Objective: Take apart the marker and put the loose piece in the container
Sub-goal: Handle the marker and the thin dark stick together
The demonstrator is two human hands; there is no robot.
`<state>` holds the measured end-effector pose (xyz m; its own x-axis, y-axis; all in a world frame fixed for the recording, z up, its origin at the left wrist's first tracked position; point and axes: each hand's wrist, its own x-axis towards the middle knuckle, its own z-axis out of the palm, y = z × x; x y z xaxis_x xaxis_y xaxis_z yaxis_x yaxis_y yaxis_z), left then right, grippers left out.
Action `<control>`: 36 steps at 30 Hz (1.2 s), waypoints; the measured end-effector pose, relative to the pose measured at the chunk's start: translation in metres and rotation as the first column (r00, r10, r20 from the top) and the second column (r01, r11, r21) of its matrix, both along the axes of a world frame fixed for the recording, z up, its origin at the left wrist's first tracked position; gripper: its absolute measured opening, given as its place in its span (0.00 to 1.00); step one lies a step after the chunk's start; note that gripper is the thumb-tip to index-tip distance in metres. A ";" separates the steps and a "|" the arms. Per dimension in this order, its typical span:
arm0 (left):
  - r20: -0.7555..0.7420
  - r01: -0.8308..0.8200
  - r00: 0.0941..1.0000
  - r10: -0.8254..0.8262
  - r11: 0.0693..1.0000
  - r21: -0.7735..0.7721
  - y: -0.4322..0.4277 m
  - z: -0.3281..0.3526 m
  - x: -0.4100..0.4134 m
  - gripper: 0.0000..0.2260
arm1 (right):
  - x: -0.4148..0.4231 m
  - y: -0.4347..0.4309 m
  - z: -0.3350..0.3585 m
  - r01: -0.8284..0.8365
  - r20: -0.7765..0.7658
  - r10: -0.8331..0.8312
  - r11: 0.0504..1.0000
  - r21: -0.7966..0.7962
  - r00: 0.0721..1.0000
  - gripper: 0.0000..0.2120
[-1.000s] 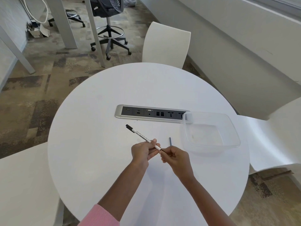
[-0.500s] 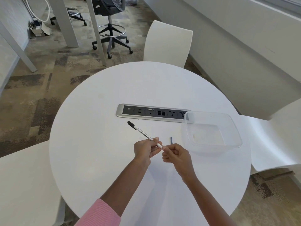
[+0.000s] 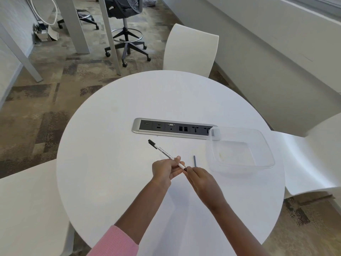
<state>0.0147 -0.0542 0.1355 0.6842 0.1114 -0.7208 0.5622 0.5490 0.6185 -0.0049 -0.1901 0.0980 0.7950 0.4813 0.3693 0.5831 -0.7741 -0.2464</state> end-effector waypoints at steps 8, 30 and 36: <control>-0.036 0.012 0.999 -0.014 0.998 -0.054 -0.007 -0.002 -0.001 0.04 | 0.001 -0.014 -0.009 -0.028 0.082 0.025 0.999 0.041 0.996 0.07; 0.052 -0.328 0.943 0.329 0.944 -0.015 0.060 0.006 0.030 0.09 | -0.024 0.000 0.017 0.342 -0.625 -0.159 0.921 0.184 0.764 0.17; 0.089 -0.189 0.978 0.188 0.982 0.011 0.052 0.010 0.026 0.06 | -0.019 0.000 -0.010 0.383 -0.661 -0.240 0.920 0.078 0.711 0.12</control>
